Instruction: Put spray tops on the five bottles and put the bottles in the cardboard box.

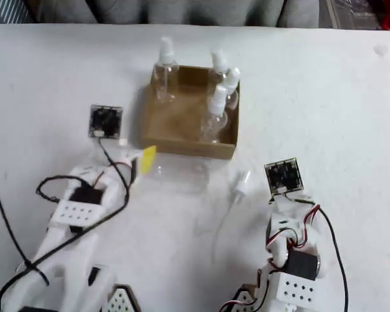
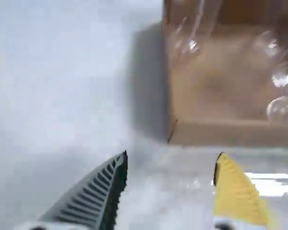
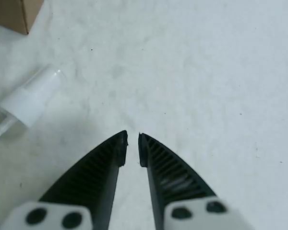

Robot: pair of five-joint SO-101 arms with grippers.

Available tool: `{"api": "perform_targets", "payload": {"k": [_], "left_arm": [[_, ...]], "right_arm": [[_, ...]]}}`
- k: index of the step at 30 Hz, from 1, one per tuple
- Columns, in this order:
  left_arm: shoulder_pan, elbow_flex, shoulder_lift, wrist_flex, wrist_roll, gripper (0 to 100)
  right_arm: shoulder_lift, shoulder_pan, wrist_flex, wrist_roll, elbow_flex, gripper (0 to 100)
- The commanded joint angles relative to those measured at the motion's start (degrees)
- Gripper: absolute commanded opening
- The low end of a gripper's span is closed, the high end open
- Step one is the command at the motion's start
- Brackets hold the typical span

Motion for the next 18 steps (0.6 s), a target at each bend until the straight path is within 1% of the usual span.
{"api": "perform_targets", "payload": {"k": [1, 10, 14, 16, 18], "left_arm": [[-4.7, 2.0, -4.0, 4.5, 0.6, 27], [-11.1, 14.0, -9.1, -1.5, 0.1, 27], [-11.7, 16.4, -12.6, -2.0, 0.3, 26], [-11.9, 17.6, -14.5, -2.0, 0.2, 22], [-11.9, 19.1, -16.5, -2.0, 0.1, 14]], "right_arm": [[-0.6, 0.7, 0.2, 0.6, 0.7, 1.7], [-0.6, 0.7, 1.1, 0.6, 0.7, 1.7], [-0.7, 0.8, 1.3, 0.6, 0.7, 1.7], [-0.7, 0.8, 1.3, 0.6, 0.7, 1.7], [-0.7, 0.8, 1.3, 0.5, 0.7, 1.7]]}}
